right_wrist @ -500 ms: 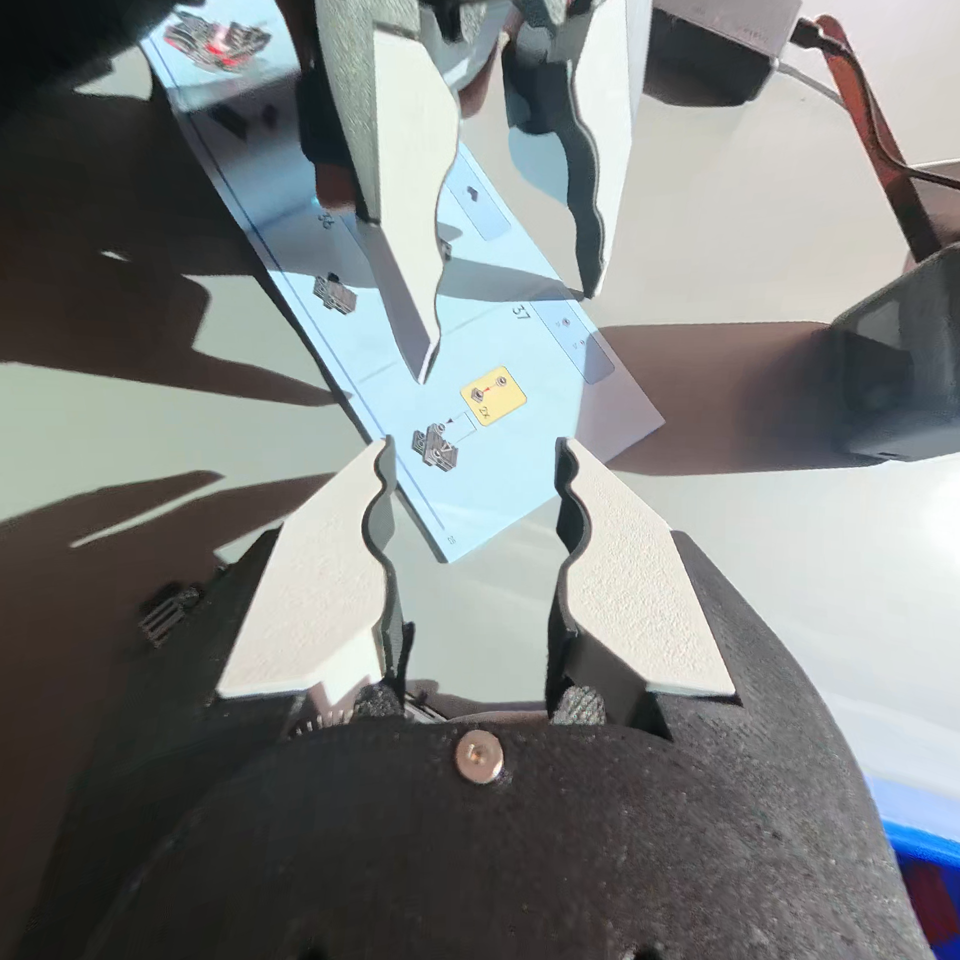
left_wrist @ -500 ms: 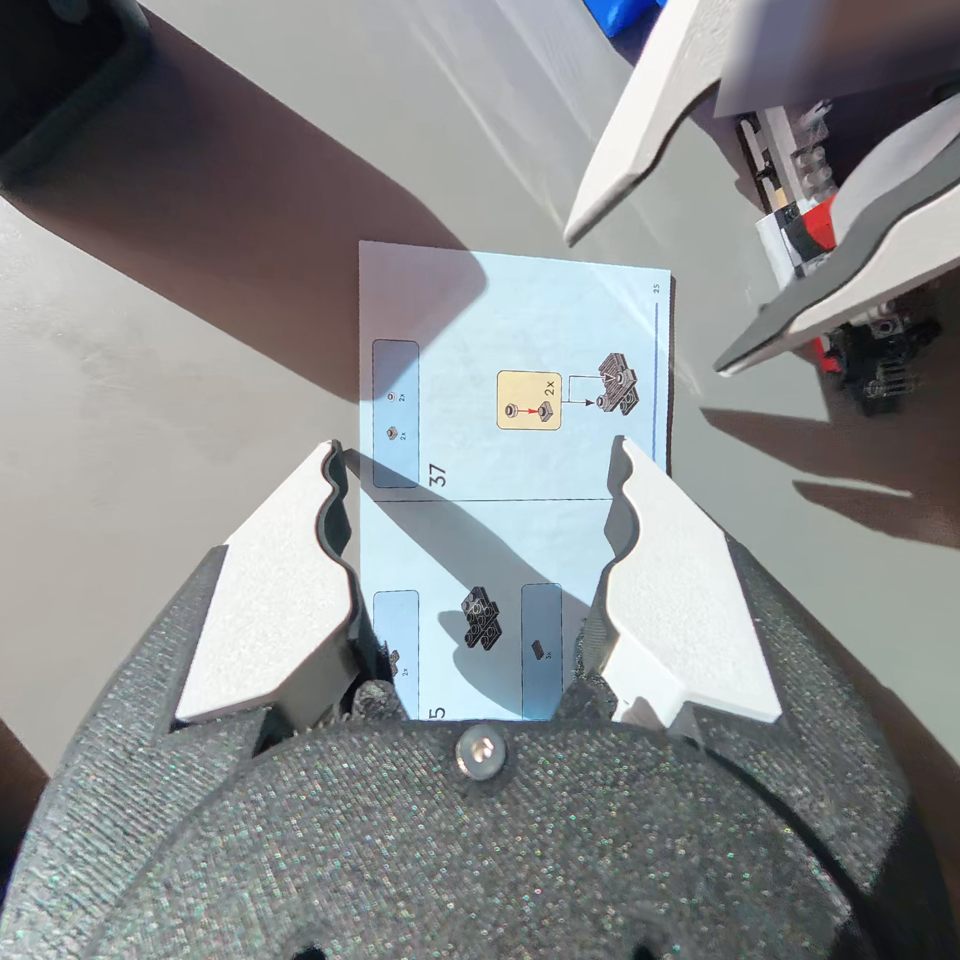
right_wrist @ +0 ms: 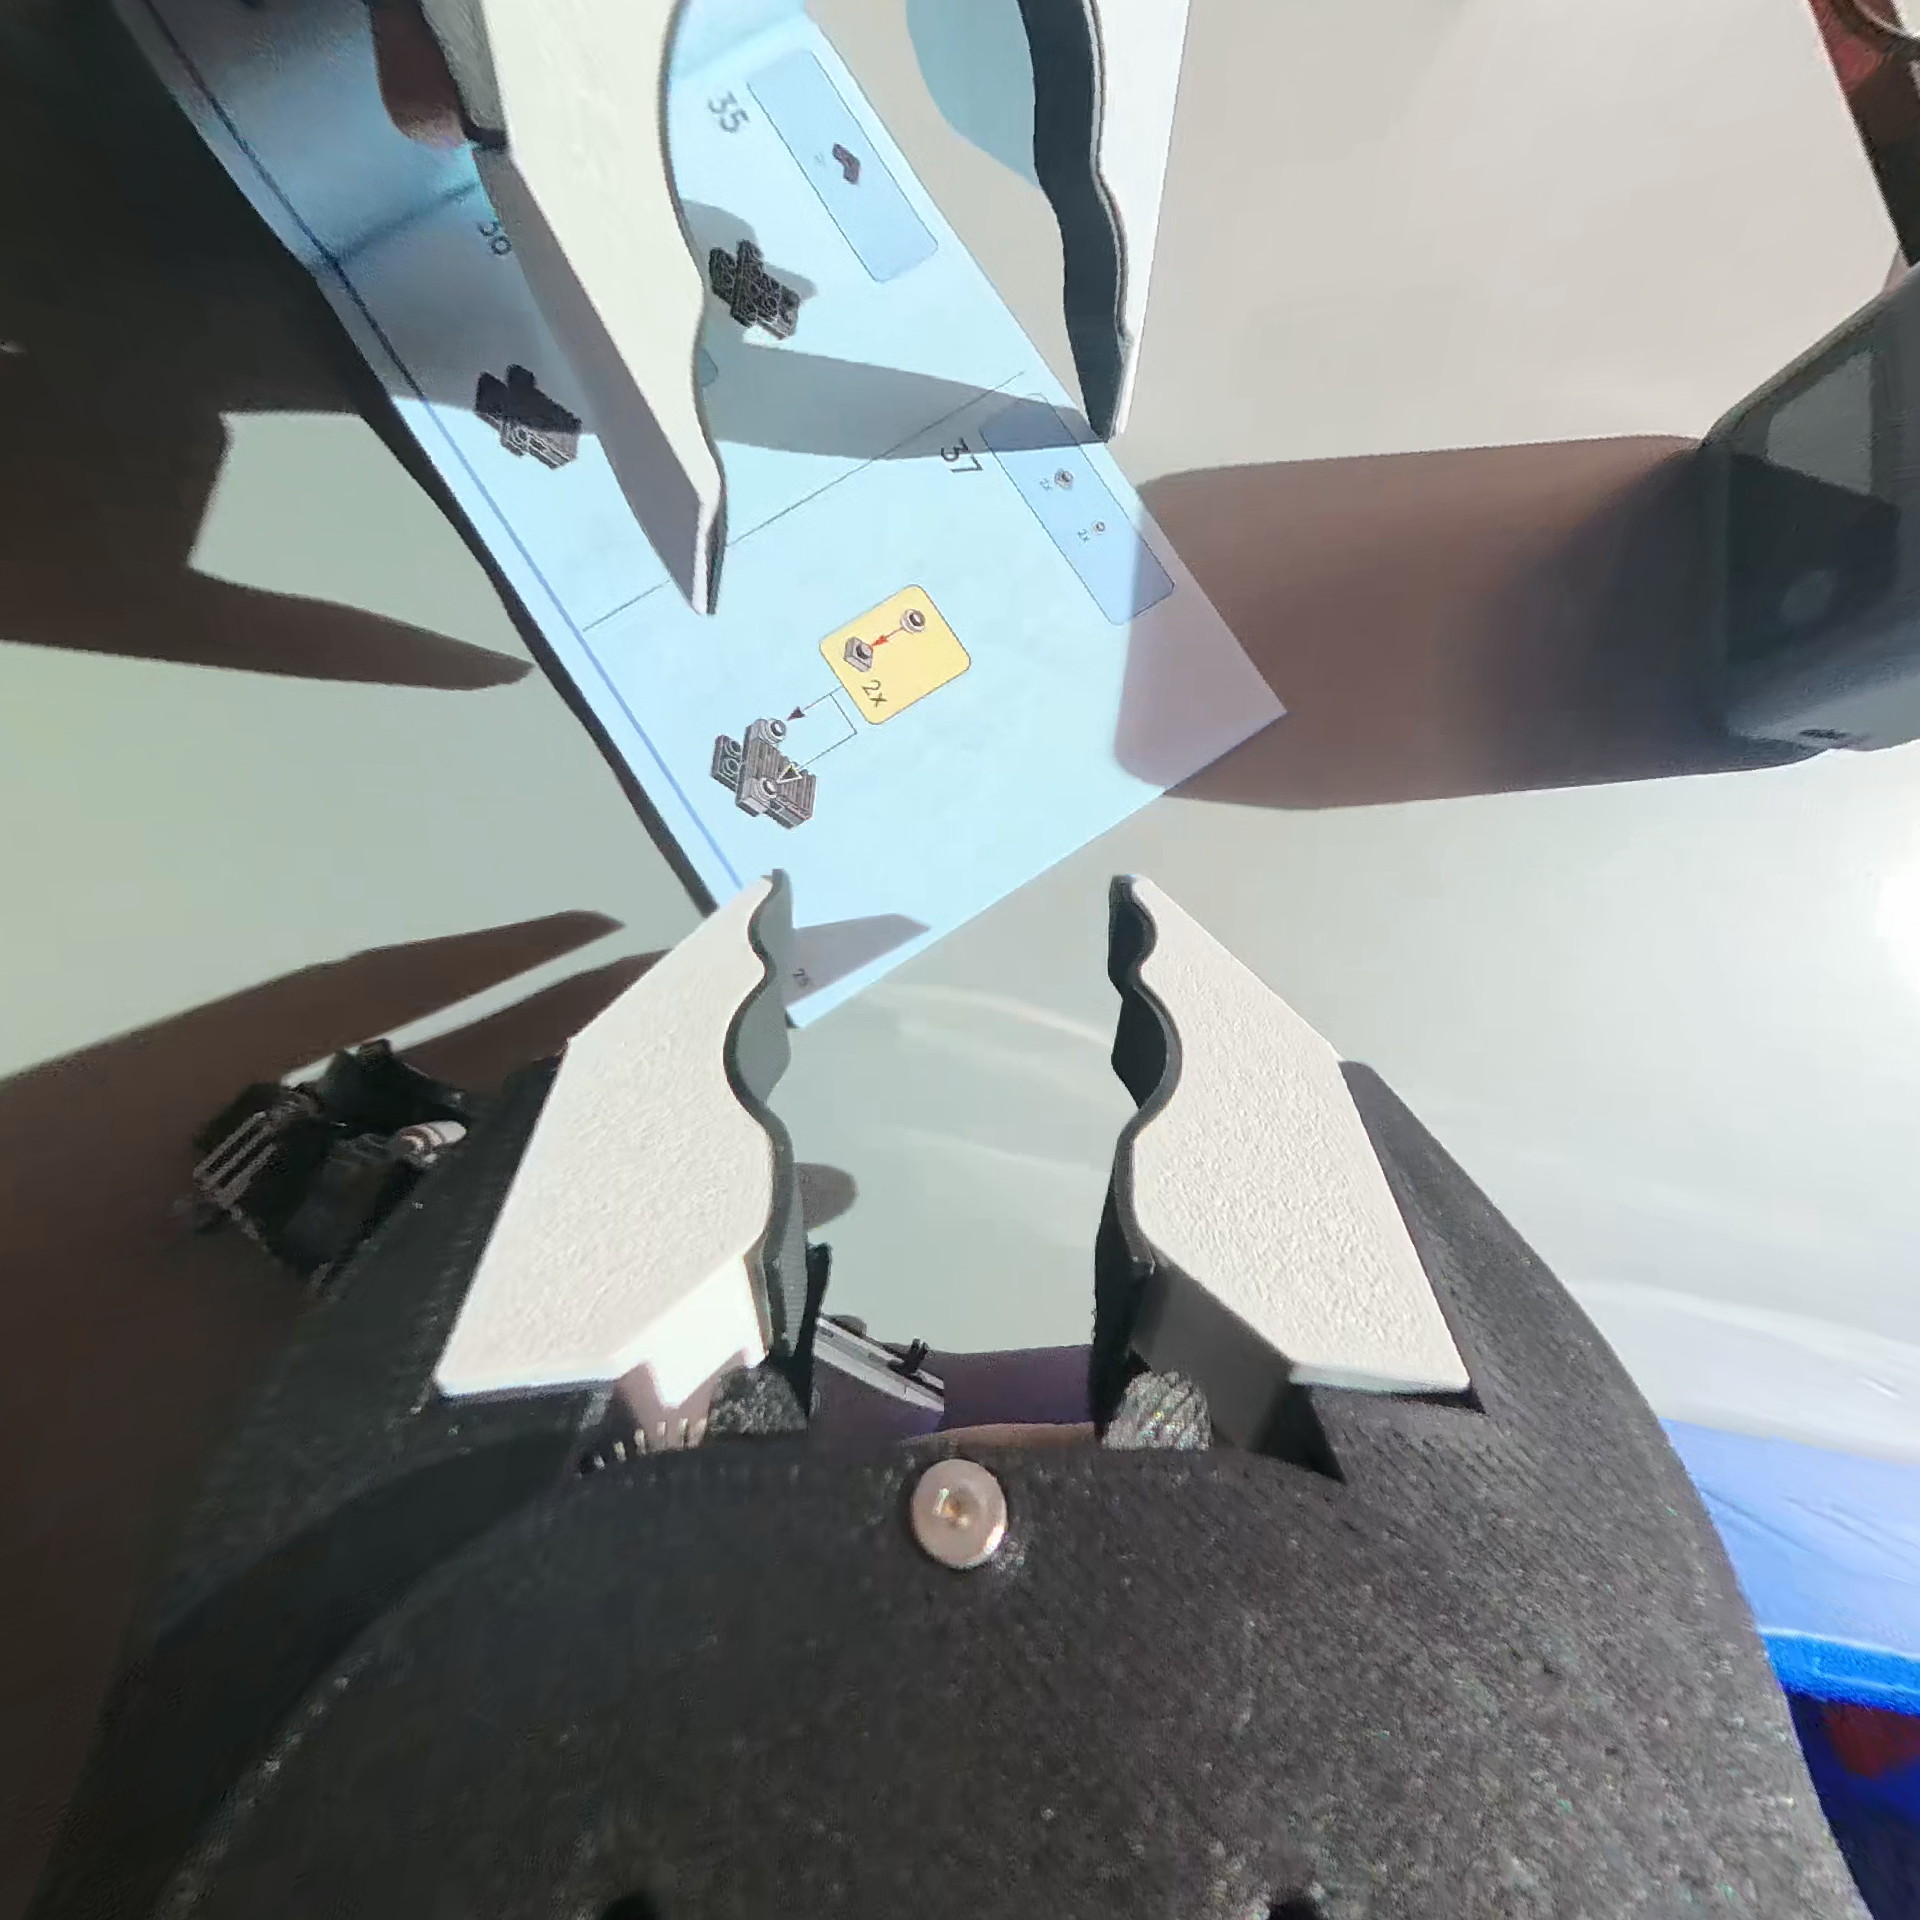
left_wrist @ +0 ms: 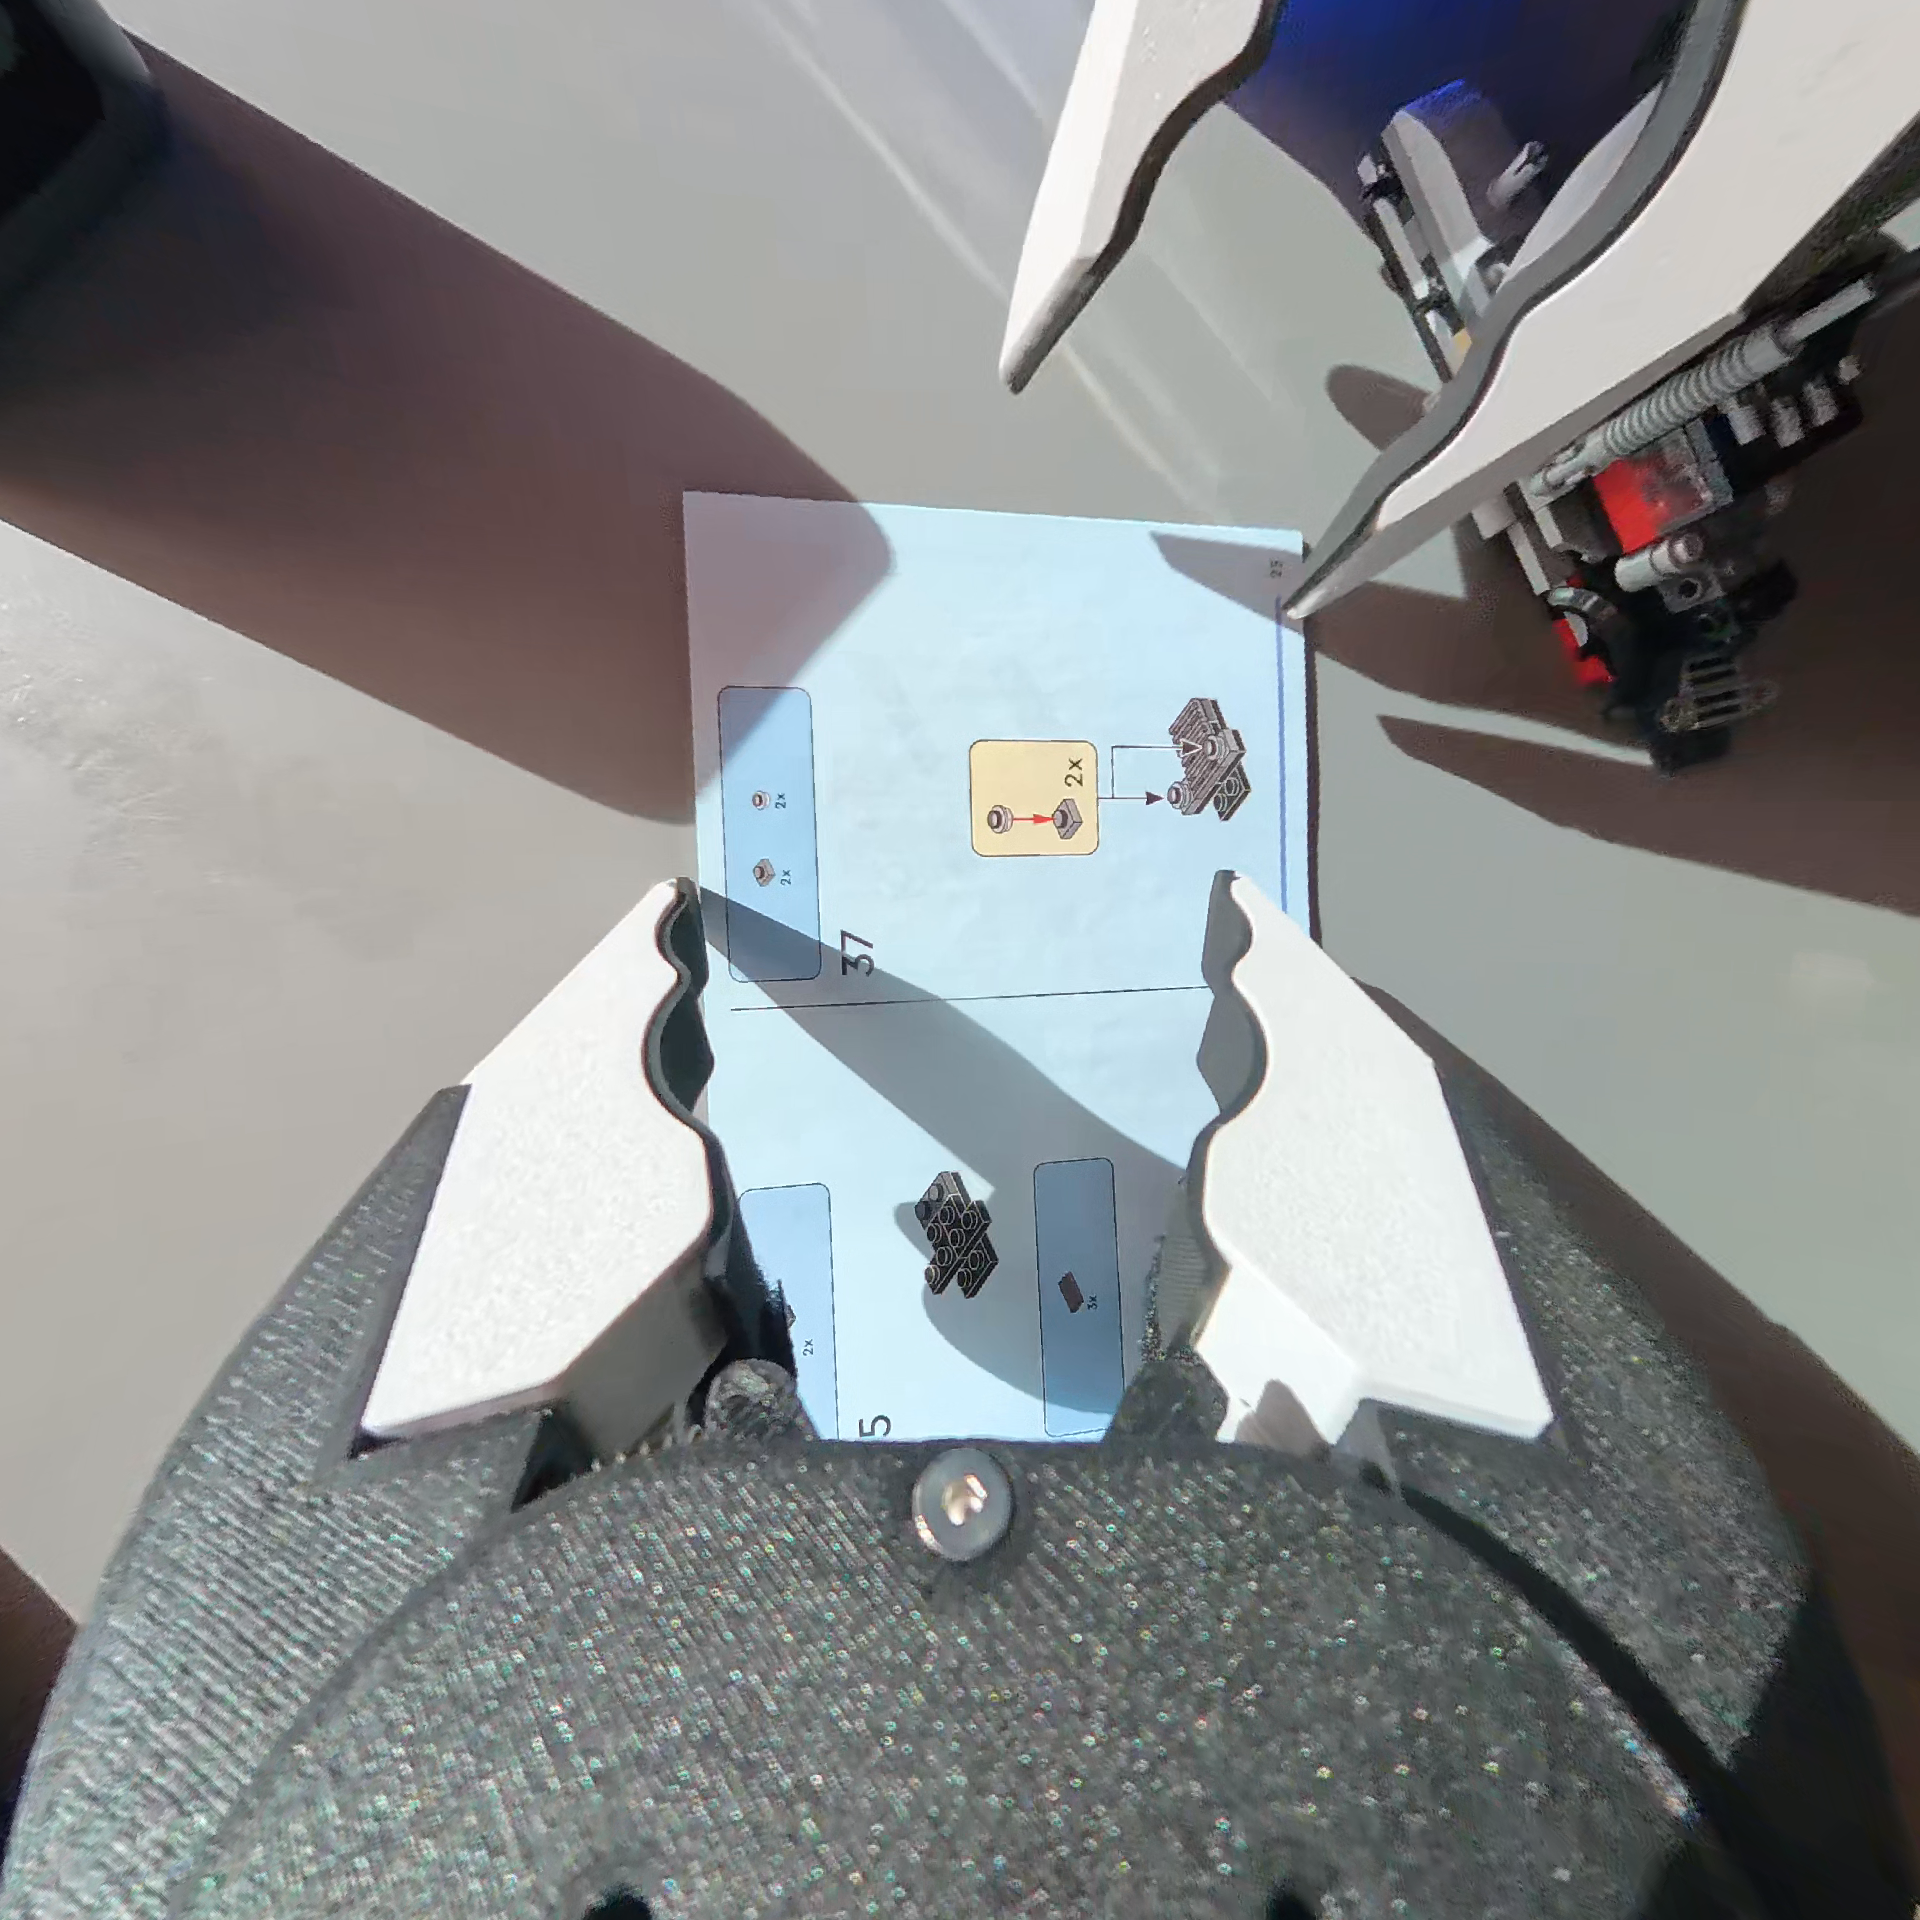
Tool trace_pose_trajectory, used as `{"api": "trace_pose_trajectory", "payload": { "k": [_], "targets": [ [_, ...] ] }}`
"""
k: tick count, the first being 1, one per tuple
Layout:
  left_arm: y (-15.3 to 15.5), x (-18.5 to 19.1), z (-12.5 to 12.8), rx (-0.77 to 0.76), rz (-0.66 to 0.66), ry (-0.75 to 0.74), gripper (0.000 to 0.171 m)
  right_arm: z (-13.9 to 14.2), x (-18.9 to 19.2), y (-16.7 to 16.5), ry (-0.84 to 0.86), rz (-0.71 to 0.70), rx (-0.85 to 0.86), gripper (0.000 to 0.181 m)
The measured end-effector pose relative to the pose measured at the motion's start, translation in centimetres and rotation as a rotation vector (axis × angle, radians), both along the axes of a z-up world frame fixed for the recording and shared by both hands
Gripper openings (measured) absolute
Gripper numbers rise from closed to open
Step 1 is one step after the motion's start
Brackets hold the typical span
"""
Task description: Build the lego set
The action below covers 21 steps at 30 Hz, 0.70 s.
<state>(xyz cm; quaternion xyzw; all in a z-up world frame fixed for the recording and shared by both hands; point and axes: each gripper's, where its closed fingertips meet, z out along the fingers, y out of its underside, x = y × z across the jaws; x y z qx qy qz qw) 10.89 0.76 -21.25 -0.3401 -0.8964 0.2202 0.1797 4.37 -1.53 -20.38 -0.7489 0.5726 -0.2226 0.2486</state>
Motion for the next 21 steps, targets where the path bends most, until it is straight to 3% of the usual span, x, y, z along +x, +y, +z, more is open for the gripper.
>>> {"api": "trace_pose_trajectory", "payload": {
  "k": [21],
  "targets": [
    [0.13, -0.39, 1.06, -0.033, -0.027, 0.015, 0.089, 0.23, 0.24, -0.18, -0.013, -0.017, 0.02, 0.061]
  ]
}}
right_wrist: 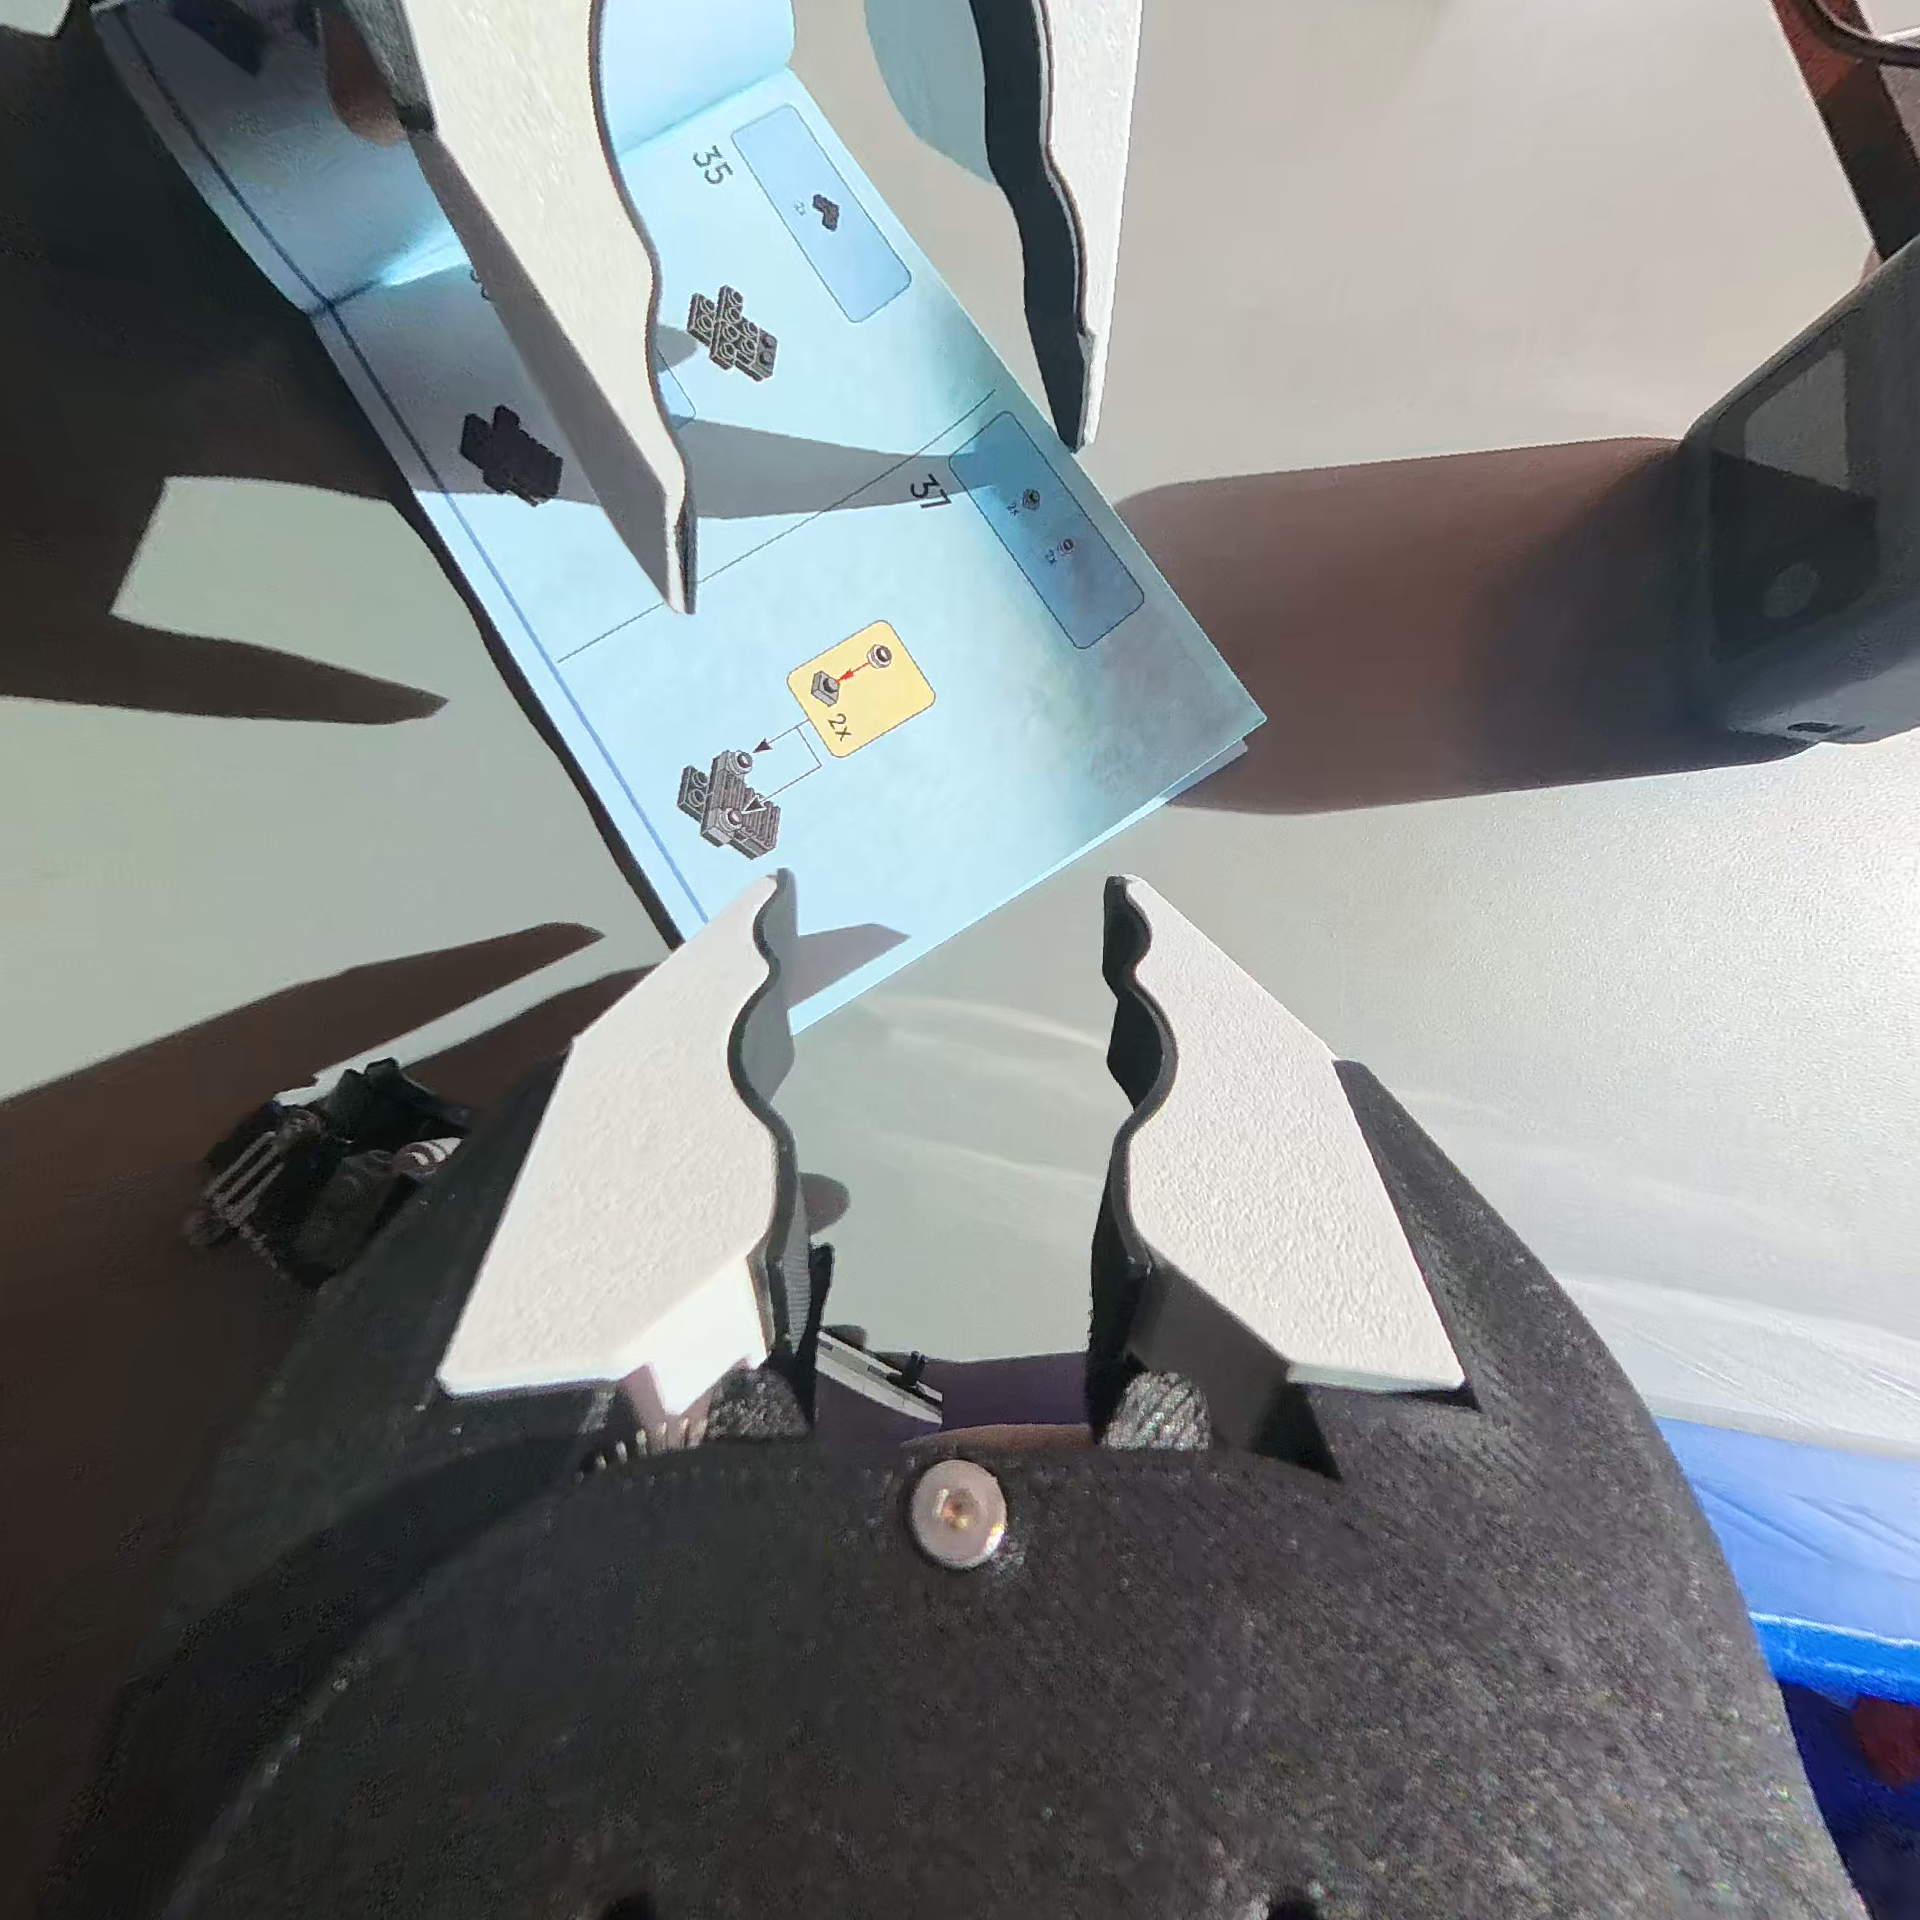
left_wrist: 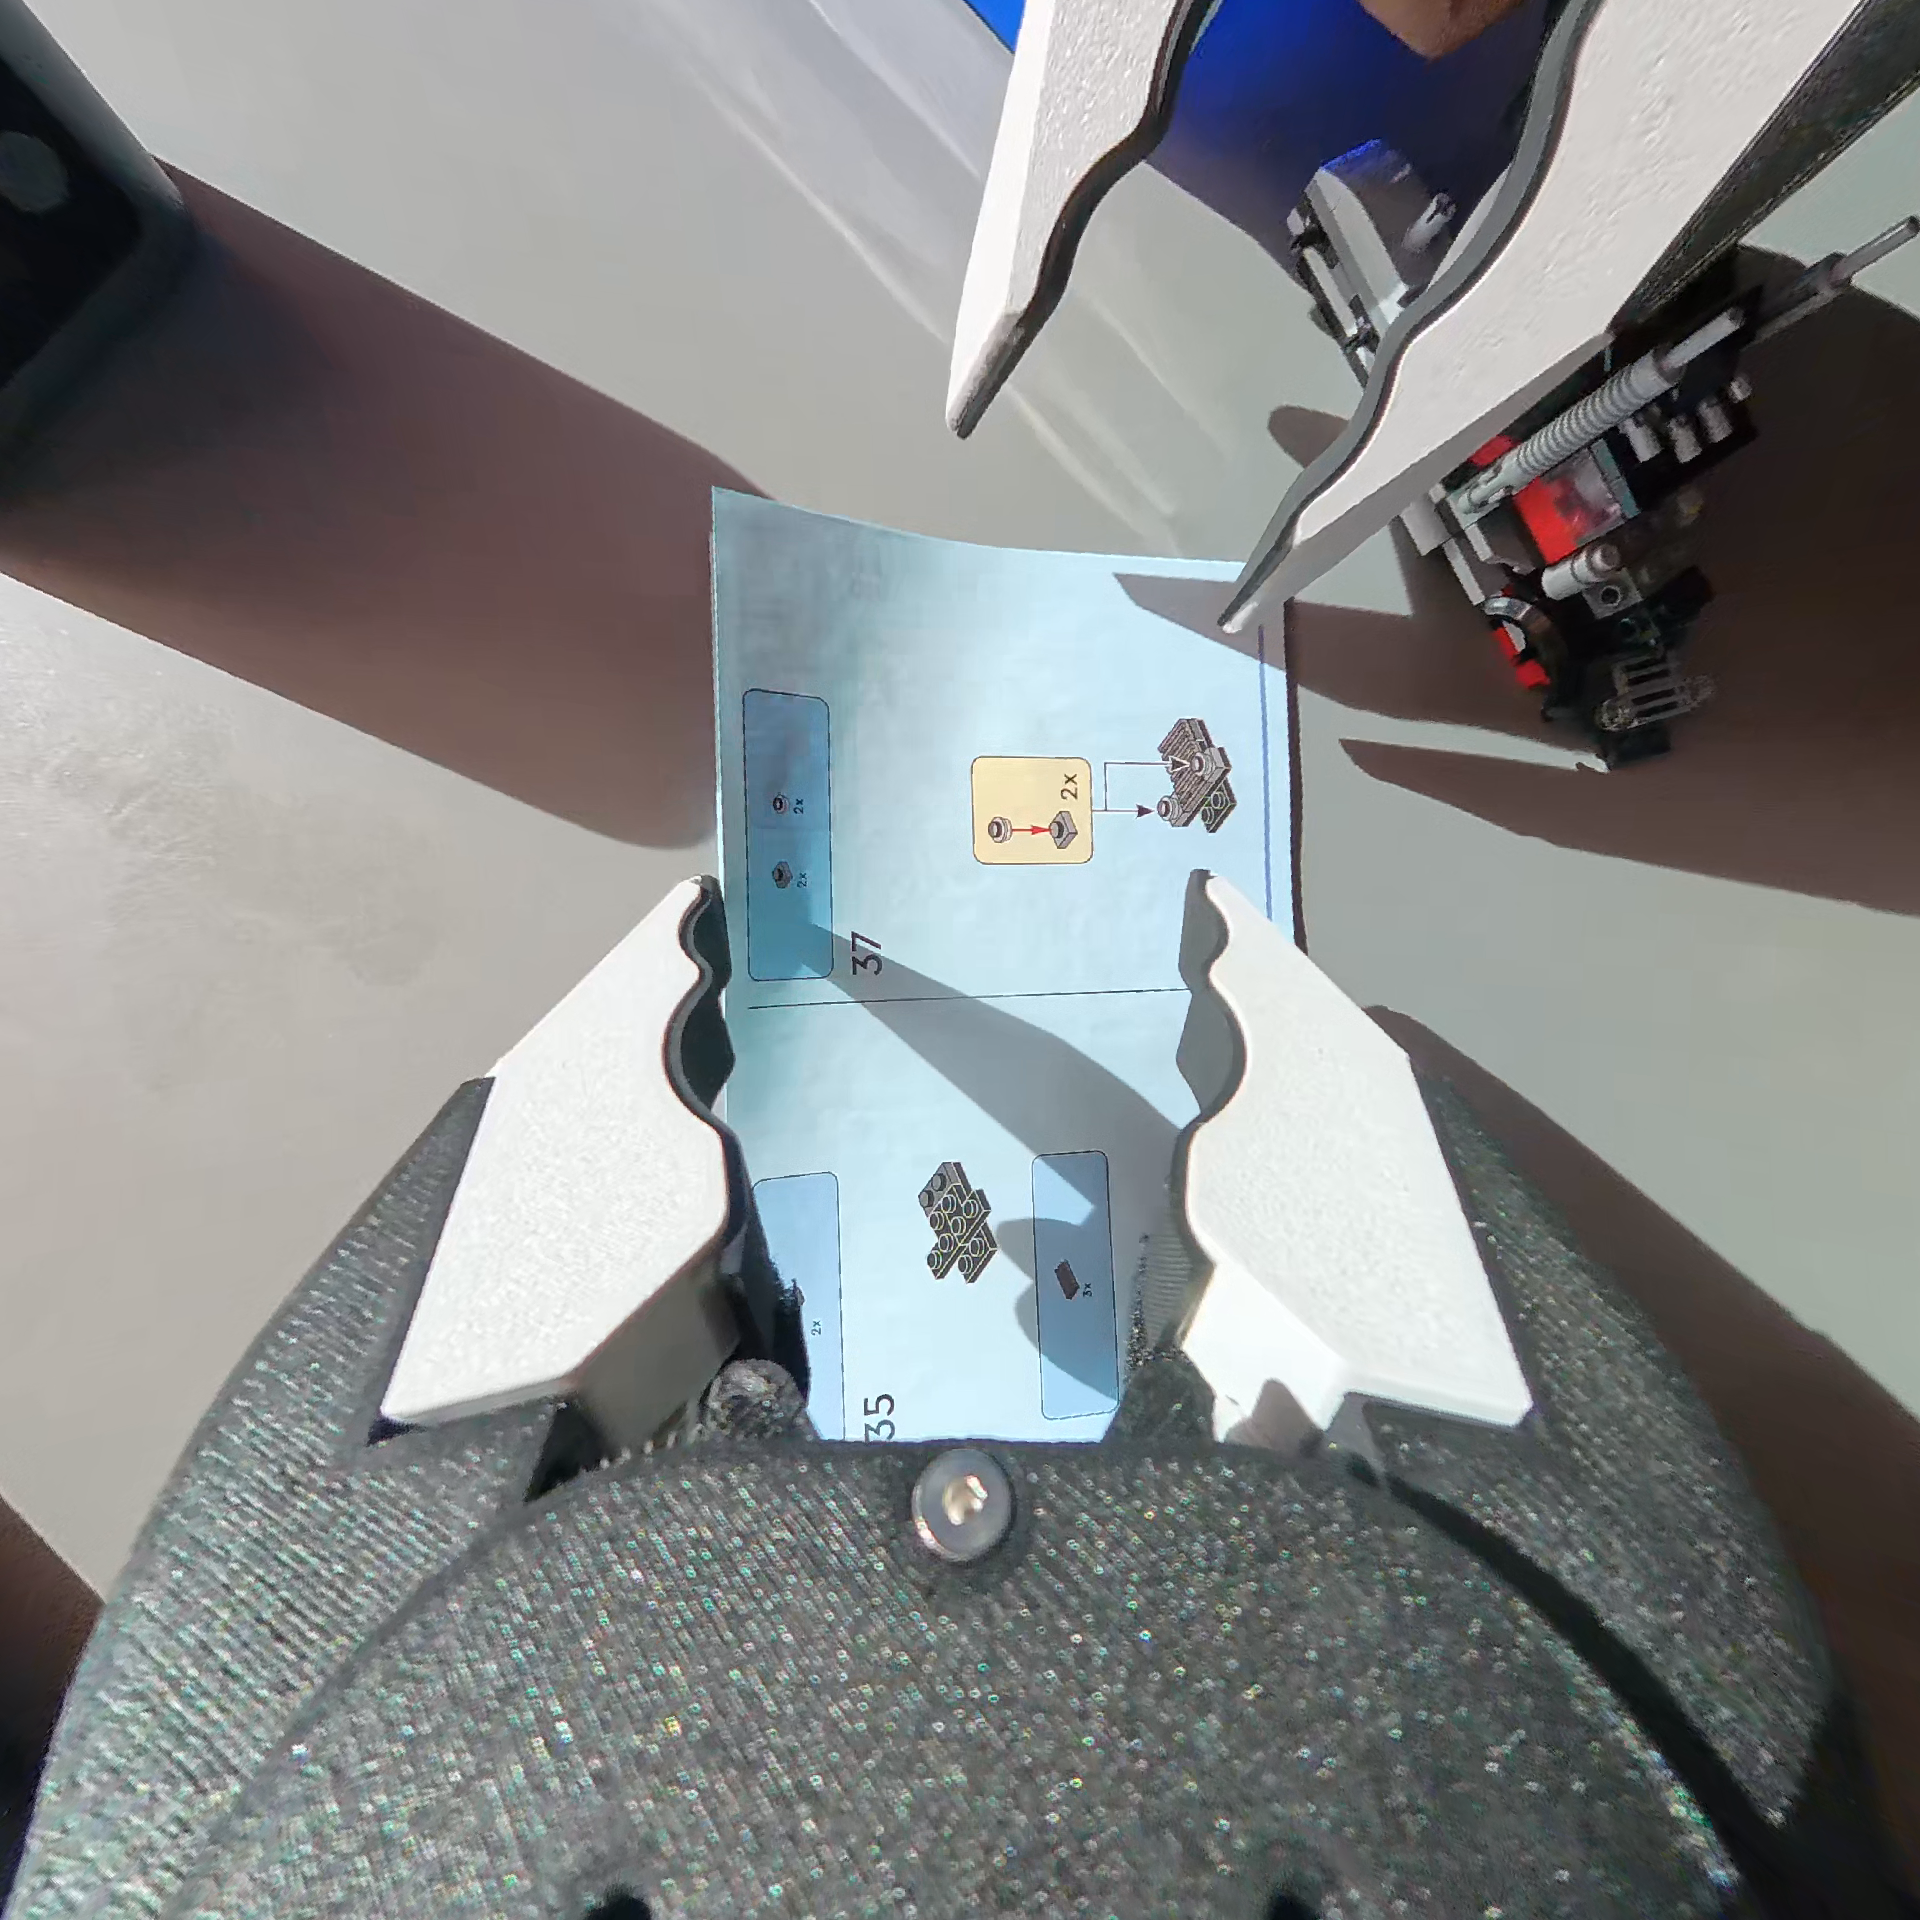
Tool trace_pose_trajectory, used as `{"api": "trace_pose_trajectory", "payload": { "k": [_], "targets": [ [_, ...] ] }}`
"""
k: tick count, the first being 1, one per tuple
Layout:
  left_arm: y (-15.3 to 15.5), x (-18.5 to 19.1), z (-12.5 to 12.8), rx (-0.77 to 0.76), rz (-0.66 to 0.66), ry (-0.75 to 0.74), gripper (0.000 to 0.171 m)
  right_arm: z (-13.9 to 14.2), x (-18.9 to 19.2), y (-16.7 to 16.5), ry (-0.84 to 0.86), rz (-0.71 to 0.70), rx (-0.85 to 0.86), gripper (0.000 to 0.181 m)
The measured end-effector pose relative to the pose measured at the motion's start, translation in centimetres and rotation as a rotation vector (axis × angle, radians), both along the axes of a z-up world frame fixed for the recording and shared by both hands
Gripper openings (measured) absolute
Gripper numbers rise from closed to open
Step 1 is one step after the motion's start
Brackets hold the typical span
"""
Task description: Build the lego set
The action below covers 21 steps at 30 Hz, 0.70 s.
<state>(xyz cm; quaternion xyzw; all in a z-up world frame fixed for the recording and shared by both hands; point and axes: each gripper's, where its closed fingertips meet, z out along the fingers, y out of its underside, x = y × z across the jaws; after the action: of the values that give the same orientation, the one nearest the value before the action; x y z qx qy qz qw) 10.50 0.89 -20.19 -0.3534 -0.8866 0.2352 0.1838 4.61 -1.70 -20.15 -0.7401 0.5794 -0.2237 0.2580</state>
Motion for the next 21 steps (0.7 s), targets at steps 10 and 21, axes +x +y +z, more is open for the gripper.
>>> {"api": "trace_pose_trajectory", "payload": {
  "k": [10, 21],
  "targets": [
    [-0.2, 0.1, 0.0, -0.006, 0.014, -0.001, 0.086, 0.7, 0.2, 0.1, -0.029, 0.005, 0.017, 0.061],
    [2.8, -0.7, 4.5, -0.183, 0.297, 0.042, 0.086, 7.6, -9.0, 1.0, -0.333, -0.19, 0.059, 0.053]
  ]
}}
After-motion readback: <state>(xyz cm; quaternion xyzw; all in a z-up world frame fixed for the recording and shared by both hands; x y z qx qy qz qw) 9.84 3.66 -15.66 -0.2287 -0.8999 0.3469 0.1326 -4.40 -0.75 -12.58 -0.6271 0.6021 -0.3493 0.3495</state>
